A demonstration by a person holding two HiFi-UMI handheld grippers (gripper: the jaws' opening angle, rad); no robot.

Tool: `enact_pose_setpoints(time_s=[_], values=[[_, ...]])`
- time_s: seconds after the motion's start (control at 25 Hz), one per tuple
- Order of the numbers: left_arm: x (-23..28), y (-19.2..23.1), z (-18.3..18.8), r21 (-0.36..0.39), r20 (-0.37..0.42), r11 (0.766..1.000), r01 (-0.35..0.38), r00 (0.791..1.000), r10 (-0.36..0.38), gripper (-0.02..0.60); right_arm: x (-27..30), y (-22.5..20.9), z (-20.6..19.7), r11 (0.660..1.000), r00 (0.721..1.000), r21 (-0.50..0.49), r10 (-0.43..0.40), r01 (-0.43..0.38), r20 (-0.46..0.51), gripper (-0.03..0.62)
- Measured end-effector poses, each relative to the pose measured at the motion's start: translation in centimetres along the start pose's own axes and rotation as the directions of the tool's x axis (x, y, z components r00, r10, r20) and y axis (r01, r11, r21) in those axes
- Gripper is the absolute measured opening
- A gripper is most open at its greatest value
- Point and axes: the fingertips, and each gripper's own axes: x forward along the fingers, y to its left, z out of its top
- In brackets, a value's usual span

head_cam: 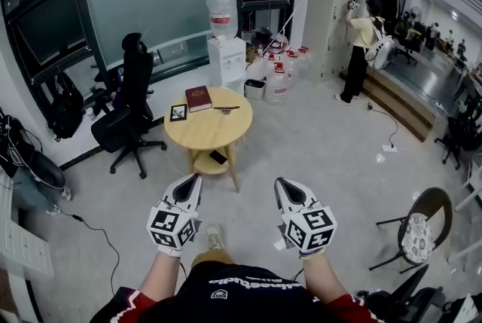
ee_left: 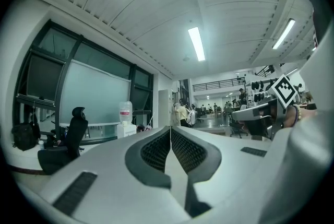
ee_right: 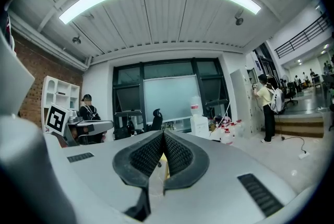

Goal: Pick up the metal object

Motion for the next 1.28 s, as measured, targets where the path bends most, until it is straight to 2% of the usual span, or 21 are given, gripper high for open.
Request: enact_pose_setpoints(time_s=[0.6,1.28], values=[[2.0,0.4,-1.1,-0.01,-0.002,1.0,0.024,1.0,-0.024,0.023,0.1,-1.0,-1.4,1.0,0.999,0.004,-0.019,0.019,-0.047,0.028],[6.0,3.6,-1.0,-0.019,0.017,0.999,0.028,0.999,-0.028,0.023,5.2,-2.1,-0.4,0.999,0.998,-0.037,-0.004,0.002,-0.06,0.028]])
